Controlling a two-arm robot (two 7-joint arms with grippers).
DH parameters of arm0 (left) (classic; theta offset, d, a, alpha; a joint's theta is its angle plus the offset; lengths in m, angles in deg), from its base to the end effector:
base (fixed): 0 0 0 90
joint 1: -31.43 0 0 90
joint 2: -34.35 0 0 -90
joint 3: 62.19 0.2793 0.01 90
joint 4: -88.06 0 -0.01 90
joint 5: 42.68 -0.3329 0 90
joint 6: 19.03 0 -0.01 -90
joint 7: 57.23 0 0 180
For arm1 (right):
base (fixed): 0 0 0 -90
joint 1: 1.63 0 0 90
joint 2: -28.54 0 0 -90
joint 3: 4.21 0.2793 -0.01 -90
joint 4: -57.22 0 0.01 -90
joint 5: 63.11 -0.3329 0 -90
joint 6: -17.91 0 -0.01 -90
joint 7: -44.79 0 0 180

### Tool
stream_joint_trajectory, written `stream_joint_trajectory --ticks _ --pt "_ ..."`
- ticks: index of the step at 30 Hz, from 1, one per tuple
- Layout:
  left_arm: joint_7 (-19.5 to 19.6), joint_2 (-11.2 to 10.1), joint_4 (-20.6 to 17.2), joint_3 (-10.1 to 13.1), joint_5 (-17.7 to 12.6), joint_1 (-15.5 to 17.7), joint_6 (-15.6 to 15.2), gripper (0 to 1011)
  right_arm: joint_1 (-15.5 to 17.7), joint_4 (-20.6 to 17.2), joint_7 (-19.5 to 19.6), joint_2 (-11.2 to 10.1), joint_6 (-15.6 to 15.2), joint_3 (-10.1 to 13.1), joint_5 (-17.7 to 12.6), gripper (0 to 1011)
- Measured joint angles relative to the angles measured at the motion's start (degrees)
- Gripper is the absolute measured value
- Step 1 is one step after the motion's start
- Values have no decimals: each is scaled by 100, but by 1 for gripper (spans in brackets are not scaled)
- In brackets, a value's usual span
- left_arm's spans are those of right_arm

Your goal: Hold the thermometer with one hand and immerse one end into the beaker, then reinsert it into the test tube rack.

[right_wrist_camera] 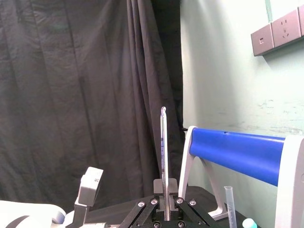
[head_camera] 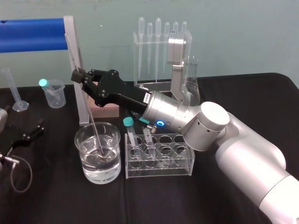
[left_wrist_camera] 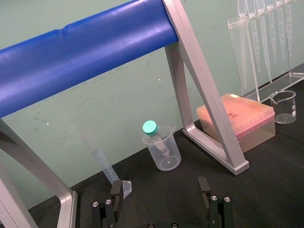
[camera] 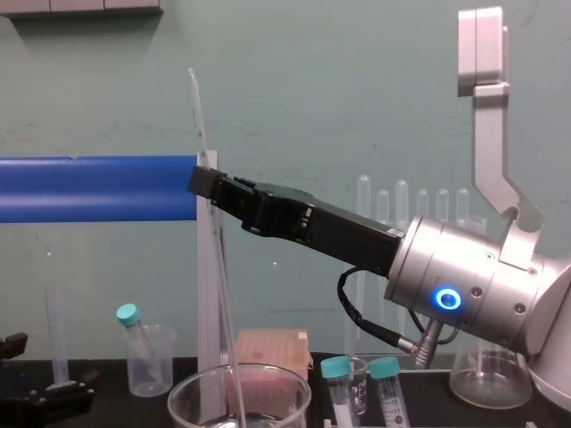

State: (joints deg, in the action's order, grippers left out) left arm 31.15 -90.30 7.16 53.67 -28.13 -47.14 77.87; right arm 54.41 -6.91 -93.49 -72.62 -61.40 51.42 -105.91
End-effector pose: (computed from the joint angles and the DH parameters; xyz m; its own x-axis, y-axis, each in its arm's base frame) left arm 0.3791 0.0703 -0.2983 0.2922 0.8803 0.3738 -0.9553 0.2872 0.0704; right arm 0.4744 0.0887 -0.2382 0.9470 -0.3138 -0.0685 0.3191 0.8948 0.3123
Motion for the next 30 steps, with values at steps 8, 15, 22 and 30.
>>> stream_joint_trajectory --ticks 8,15,22,30 --pt "0 0 0 0 0 0 0 1008 0 0 0 0 0 0 0 57" --pt "0 0 0 0 0 0 0 1008 0 0 0 0 0 0 0 57" --pt "0 0 0 0 0 0 0 1008 0 0 0 0 0 0 0 57" --pt "0 0 0 0 0 0 0 1008 0 0 0 0 0 0 0 57"
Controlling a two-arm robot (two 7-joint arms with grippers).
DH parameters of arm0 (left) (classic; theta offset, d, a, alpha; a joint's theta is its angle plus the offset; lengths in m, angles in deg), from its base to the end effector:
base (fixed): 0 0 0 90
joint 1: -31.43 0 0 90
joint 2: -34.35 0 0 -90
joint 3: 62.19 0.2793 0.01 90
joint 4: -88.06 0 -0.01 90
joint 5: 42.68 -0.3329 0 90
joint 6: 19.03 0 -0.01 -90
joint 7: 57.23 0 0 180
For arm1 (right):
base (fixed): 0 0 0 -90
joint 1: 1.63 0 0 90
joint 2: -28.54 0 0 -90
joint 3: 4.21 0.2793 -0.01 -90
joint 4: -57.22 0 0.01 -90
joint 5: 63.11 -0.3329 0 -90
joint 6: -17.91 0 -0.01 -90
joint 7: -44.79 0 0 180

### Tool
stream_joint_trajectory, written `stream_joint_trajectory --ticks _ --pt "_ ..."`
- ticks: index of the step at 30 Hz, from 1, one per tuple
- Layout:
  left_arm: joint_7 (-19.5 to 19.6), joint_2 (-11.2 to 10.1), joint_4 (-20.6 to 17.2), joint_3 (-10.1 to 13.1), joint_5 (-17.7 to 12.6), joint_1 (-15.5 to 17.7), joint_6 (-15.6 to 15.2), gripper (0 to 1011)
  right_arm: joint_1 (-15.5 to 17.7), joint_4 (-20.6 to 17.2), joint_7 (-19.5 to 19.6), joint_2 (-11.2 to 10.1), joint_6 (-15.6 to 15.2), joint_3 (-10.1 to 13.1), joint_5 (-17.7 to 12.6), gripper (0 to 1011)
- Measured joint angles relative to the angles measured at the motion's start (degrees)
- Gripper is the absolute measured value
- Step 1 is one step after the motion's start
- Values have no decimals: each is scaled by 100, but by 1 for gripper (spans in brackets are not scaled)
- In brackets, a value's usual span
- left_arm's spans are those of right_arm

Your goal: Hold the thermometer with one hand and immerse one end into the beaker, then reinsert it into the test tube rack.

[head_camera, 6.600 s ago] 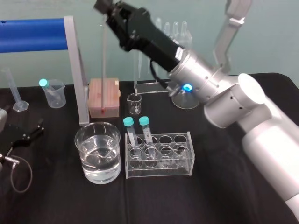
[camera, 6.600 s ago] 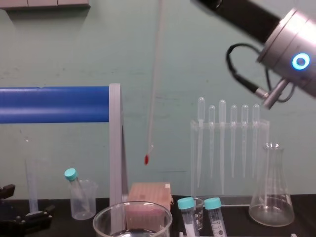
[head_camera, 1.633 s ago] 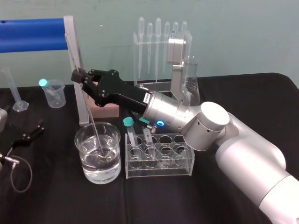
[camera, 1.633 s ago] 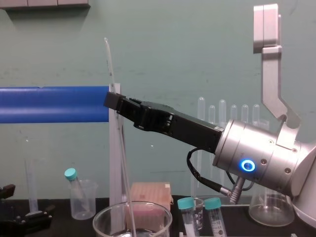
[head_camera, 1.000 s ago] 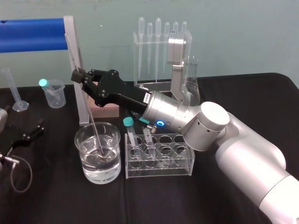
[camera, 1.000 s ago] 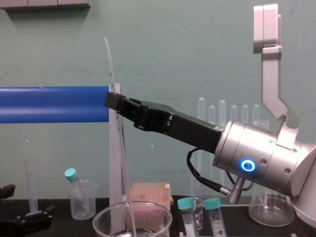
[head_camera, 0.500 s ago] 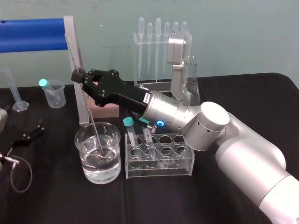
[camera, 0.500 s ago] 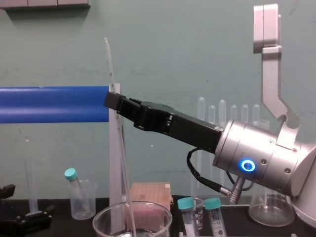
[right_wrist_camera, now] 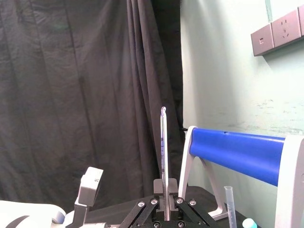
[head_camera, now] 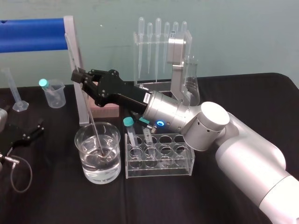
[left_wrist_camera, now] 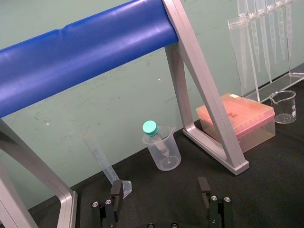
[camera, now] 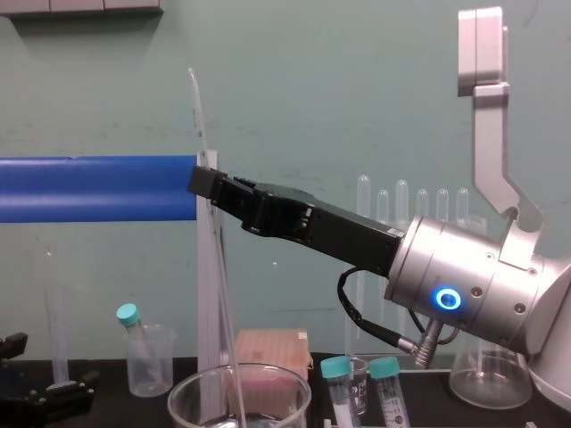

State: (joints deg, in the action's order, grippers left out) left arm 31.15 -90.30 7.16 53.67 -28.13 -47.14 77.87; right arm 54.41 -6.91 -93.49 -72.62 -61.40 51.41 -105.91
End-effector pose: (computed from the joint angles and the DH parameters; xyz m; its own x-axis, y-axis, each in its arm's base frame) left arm 0.3791 0.0703 -0.2983 0.2922 0.8803 0.3738 -0.9553 0.2872 0.0704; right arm 0.4743 0.0888 -0.2382 0.9471 -0.3137 -0.0685 0.3190 0.8949 0.3122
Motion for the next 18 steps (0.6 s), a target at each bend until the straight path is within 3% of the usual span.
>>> stream_joint_trajectory --ticks 18 --pt "0 0 0 0 0 0 0 1008 0 0 0 0 0 0 0 57"
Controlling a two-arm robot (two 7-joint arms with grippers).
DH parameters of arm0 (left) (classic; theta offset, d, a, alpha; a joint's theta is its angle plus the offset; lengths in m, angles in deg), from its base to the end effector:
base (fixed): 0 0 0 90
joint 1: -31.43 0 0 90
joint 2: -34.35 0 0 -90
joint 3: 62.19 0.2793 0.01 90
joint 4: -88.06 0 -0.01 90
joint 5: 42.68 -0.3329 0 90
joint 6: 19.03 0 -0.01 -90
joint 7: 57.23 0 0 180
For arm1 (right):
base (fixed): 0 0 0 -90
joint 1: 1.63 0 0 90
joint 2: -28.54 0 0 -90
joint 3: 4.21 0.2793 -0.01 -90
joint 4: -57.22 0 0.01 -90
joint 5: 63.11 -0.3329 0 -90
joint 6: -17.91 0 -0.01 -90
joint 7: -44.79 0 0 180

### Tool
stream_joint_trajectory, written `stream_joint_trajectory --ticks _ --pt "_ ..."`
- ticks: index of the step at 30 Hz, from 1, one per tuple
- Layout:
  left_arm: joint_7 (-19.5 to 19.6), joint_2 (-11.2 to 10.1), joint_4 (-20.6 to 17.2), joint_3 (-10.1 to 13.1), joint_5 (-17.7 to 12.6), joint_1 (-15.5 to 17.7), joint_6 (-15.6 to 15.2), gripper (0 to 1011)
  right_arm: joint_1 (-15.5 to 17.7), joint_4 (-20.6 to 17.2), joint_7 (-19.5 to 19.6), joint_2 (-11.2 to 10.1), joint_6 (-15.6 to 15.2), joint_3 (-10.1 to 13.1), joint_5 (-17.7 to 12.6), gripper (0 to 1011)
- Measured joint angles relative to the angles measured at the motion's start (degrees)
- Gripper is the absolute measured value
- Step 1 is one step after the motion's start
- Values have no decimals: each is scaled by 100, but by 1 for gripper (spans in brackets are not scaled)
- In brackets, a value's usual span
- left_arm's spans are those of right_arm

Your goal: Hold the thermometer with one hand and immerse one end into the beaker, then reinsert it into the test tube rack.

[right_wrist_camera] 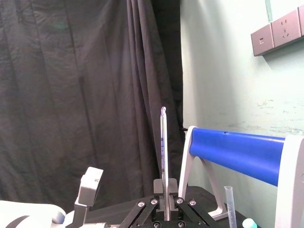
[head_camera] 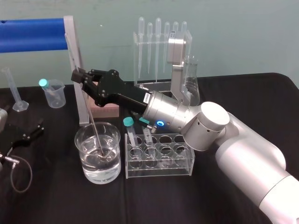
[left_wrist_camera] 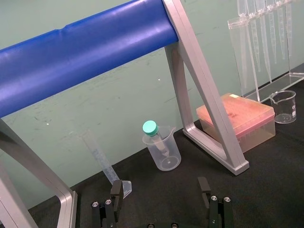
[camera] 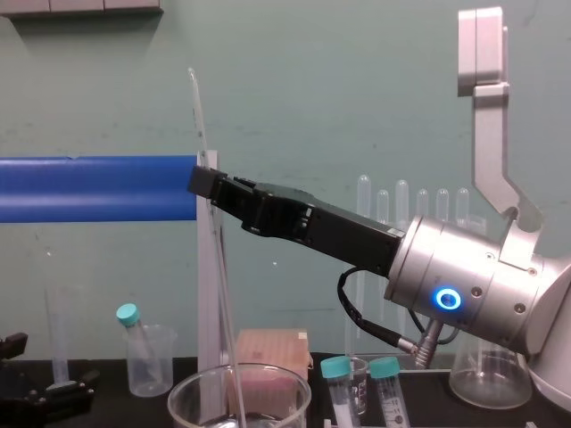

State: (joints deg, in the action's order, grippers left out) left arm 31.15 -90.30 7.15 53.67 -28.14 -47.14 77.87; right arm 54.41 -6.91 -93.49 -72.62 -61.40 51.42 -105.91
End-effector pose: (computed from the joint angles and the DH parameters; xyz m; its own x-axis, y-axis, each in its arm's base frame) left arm 0.3791 0.0702 -0.2982 0.2923 0.8802 0.3739 -0.9552 0.2874 0.0703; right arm 0.4744 0.0887 -0.2382 0.9470 -0.3138 -0.0685 0.3191 0.8948 0.3123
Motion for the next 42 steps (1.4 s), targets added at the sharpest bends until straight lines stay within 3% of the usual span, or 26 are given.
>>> stream_joint_trajectory --ticks 33,42 --pt "0 0 0 0 0 0 0 1008 0 0 0 0 0 0 0 57" --pt "0 0 0 0 0 0 0 1008 -58 -74 -323 24 96 52 -139 57"
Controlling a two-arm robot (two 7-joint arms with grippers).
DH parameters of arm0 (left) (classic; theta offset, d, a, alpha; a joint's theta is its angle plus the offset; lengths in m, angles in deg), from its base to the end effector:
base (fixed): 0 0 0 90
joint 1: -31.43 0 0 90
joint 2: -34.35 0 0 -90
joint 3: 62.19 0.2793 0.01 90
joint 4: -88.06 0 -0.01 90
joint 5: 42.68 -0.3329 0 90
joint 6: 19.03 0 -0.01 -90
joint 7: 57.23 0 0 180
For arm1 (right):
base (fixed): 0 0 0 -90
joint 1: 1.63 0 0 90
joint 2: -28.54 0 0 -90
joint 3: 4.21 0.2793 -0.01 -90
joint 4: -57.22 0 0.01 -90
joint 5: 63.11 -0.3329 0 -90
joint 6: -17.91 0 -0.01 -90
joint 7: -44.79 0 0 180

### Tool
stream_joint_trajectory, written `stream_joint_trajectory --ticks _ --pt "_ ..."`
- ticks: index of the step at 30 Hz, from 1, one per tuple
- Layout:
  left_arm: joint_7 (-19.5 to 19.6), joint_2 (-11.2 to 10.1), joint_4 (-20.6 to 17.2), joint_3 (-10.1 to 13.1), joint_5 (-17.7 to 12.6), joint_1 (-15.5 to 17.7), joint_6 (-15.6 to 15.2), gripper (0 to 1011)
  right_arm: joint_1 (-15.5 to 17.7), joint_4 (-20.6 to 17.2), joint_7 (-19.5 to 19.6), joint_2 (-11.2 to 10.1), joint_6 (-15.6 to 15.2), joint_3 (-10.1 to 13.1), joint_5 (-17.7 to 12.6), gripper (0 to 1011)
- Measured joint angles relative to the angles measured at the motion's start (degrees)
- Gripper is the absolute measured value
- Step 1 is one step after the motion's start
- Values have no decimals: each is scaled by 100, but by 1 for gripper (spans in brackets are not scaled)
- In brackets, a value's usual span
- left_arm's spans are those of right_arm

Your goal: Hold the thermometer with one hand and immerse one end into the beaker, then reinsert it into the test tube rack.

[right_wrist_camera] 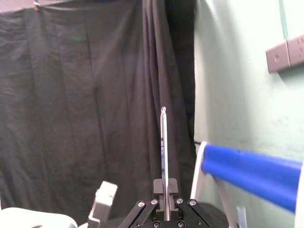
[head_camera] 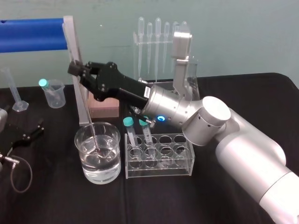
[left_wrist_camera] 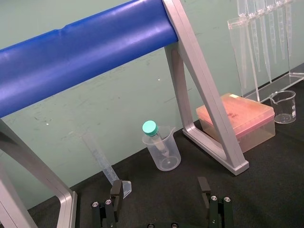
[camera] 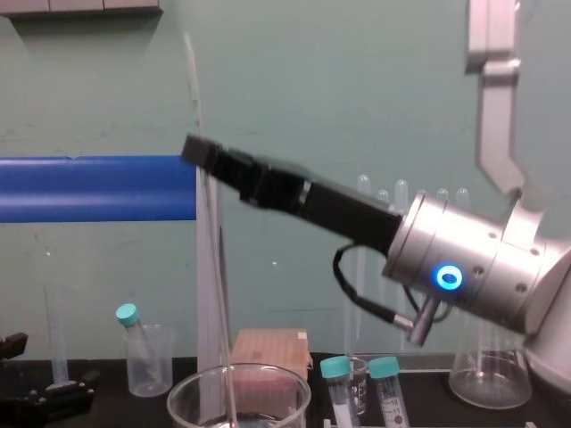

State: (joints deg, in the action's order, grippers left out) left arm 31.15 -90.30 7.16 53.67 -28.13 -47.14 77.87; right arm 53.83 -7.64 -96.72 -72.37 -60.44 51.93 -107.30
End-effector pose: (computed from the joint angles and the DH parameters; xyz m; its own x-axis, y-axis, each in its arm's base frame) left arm 0.3791 0.0703 -0.2983 0.2922 0.8803 0.3738 -0.9553 0.2872 0.0704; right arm 0.4769 0.0902 -0.2277 0.9635 -0.2651 -0.0361 0.2599 0.8957 0.3606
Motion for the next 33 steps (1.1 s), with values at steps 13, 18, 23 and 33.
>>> stream_joint_trajectory --ticks 13,18,23,33 --pt "0 0 0 0 0 0 0 1008 148 -1426 193 -515 361 426 -129 57" --pt "0 0 0 0 0 0 0 1008 404 -1988 515 -835 489 694 -91 57" --pt "0 0 0 0 0 0 0 1008 956 -2669 1142 -1328 522 1123 115 57" --pt "0 0 0 0 0 0 0 1008 1927 -2811 1608 -1743 509 1694 238 57"
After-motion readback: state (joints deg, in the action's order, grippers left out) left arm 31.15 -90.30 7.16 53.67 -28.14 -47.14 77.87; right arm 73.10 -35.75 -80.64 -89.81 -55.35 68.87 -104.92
